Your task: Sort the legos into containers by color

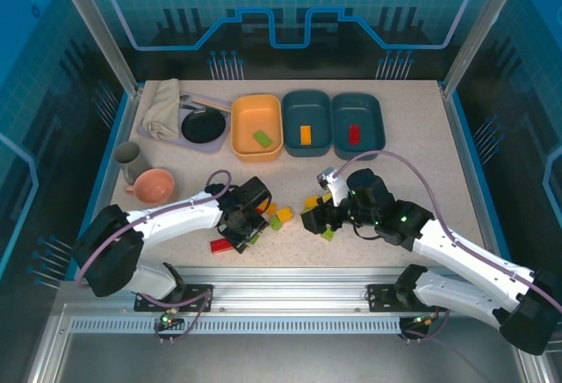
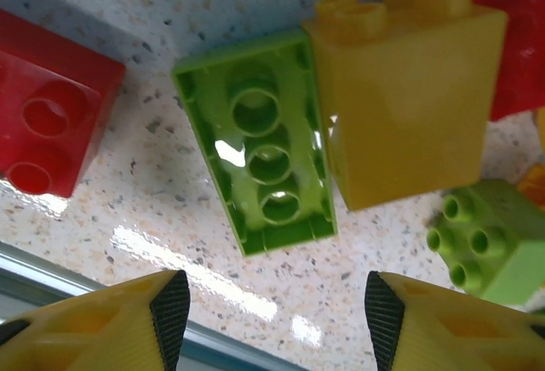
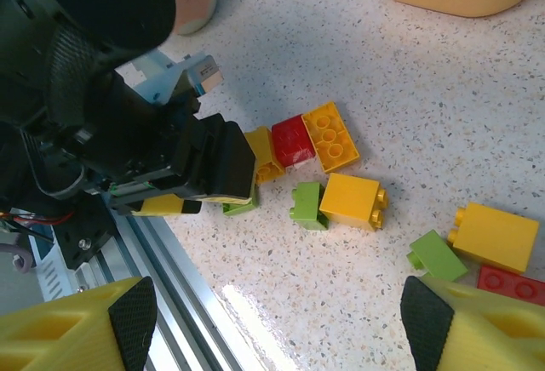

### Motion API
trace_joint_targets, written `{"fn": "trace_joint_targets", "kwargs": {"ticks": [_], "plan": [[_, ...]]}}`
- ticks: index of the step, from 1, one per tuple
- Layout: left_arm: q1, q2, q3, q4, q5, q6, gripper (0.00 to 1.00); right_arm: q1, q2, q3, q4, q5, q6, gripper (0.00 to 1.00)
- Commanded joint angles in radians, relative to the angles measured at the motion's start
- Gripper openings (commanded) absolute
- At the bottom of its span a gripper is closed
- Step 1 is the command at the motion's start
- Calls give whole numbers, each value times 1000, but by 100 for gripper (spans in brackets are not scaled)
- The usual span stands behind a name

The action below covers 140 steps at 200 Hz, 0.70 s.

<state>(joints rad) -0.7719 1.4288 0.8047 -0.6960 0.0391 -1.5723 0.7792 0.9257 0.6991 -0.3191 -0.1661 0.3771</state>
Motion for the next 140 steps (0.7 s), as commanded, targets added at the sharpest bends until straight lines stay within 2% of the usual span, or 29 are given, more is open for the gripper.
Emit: {"fn": "trace_joint_targets", "kwargs": {"ticks": [1,73,92,140], "plan": [[-13,26,-23,21,-57,-41,60,8,-4,-16,15,-19,17,78],[-15,103,-24,64,-102,-31,58,4,19,5,-10,-35,2,78],[-18,109,-31,62,-115,-26,52,4,22,4,-9,-35,2,78],[-16,146,-22,124,-131,44,45,4,33,0,0,-32,19,78]]}}
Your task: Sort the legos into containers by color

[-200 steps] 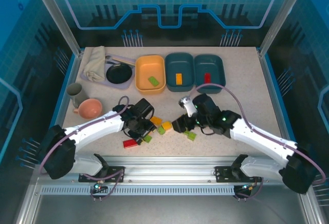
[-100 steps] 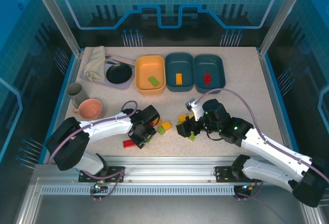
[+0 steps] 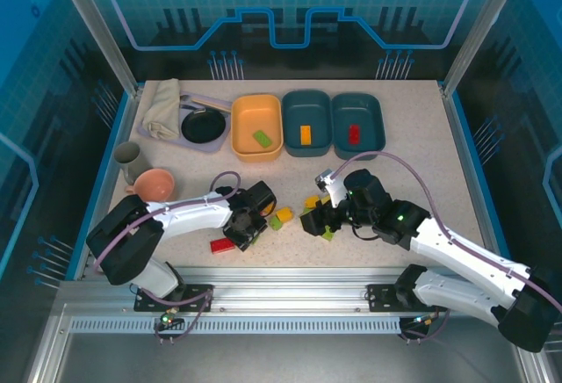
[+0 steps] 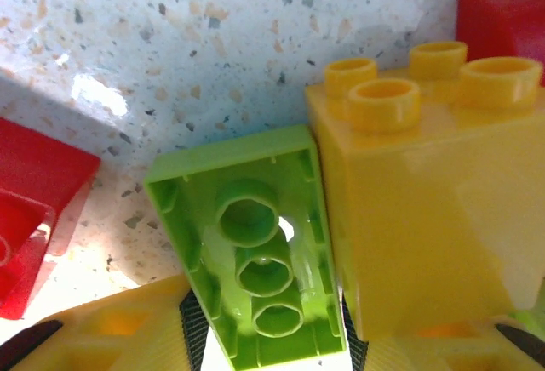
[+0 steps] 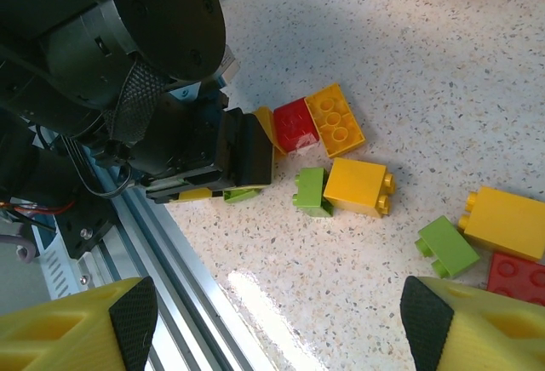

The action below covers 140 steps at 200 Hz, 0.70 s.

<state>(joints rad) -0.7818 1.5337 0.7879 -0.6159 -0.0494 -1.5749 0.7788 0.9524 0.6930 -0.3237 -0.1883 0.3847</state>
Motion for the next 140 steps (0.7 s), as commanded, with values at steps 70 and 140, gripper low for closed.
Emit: {"fn": "trace_joint_targets", "kwargs": {"ticks": [70,140], "plan": [[-8,-39,23,-68,-86,89,35,1,15,17,4,11,14,77],[29,-229,225,-409,-172,201,34,-64,48,147,22,37,52,77]]}}
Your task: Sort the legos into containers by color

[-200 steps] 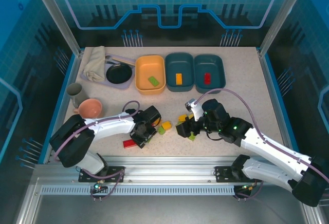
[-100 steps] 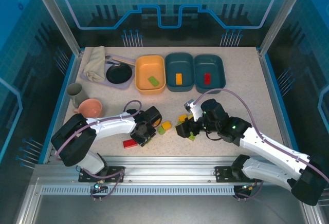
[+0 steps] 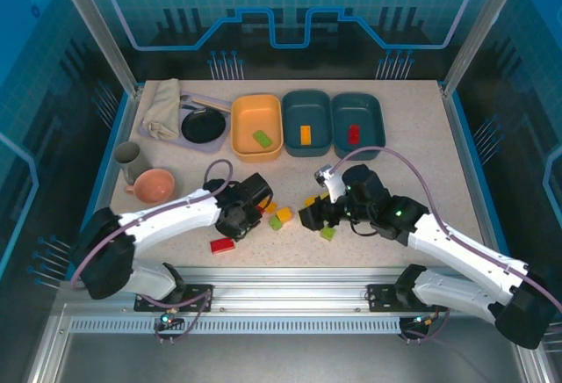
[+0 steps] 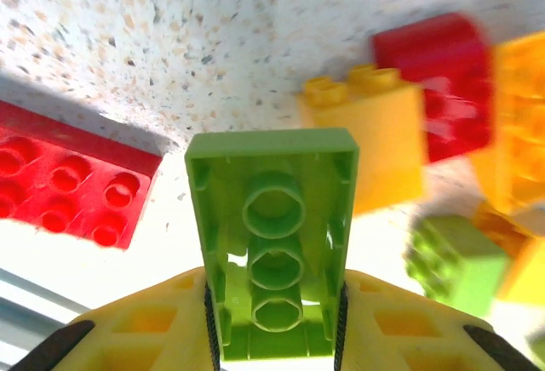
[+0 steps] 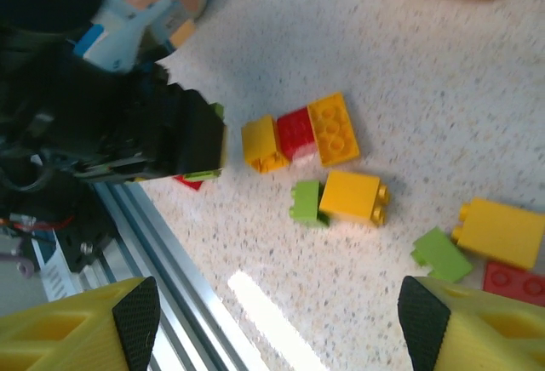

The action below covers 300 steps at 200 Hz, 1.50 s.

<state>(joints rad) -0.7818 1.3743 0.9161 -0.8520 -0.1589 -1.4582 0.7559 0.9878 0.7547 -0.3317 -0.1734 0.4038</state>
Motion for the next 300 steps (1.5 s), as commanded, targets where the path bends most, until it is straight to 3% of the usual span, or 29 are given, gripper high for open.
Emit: {"fn": "trace_joint_targets", "kwargs": {"ticks": [1,41,61,85,132,179,229,274,300], "plan": [[32,-71,99,-175,-62,88,34,-44,14,89,30,22,34,77],[246,-30,270,-128,26,346,34,-127,113,207,74,57,96,76],[352,95,407,-115,82,463,34,-164,200,289,53,93,131,76],[415,292,610,-111,106,565,34,-210,294,359,43,119,182,76],[460,669,978,-194,116,633,32,-293,463,466,17,87,265,76],[481,899,1154,-226,153,631,32,-348,564,534,113,-77,297,76],[486,995,1206,-231,192,623,34,-348,631,607,89,-145,296,75],[486,1006,1223,-240,208,622,49,-348,611,598,48,-117,268,75],[486,962,1238,-239,208,619,58,-352,536,560,-29,-20,229,75]]}}
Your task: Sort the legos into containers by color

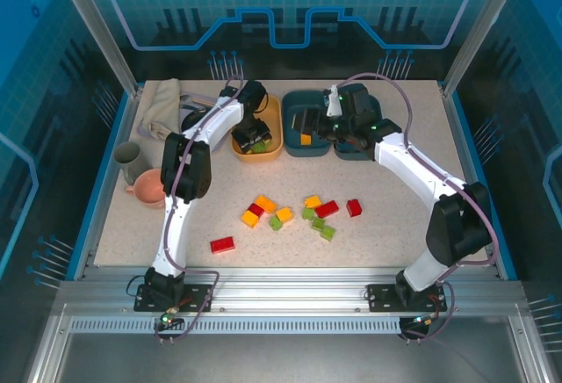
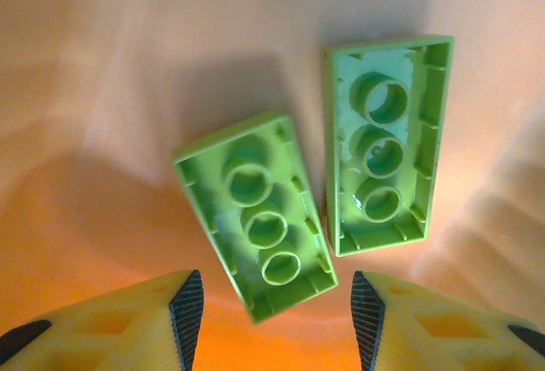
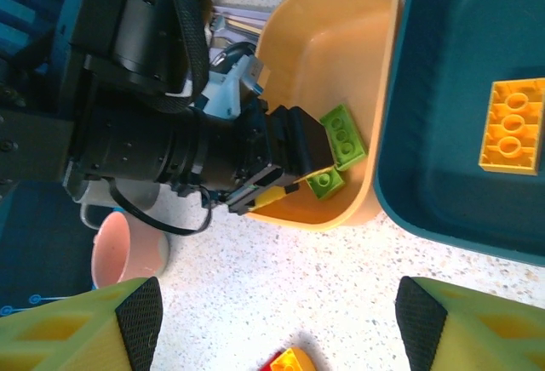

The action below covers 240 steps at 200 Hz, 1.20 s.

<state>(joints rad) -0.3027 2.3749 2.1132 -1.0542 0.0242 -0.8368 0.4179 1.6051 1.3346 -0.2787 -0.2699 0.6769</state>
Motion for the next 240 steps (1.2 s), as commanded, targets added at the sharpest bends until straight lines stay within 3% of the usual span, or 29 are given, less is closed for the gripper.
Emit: {"fn": "trace_joint_targets", "kwargs": {"ticks": [1,27,56,98,141,194,221,240], "plan": [[7,-41,42,-37,25,-3,58,-13,-84,-22,-89,83,-46,75],[-6,-124,52,-23,27,-16,64,-24,-180,-103,-286,262,-29,74],[-80,-287,-45,80,42,39,74,-72,-272,-279,-460,316,72,73],[-244,-630,-476,379,139,205,83,-138,-343,-462,-406,265,316,77],[-377,-889,-833,515,167,228,85,-154,-190,-434,-446,225,554,83],[-415,-989,-935,517,147,179,85,-156,-78,-442,-403,159,711,85],[-421,-993,-938,511,145,171,84,-150,-50,-444,-404,157,740,78],[-423,-994,-938,510,141,171,84,-149,-41,-449,-392,168,756,68]]}}
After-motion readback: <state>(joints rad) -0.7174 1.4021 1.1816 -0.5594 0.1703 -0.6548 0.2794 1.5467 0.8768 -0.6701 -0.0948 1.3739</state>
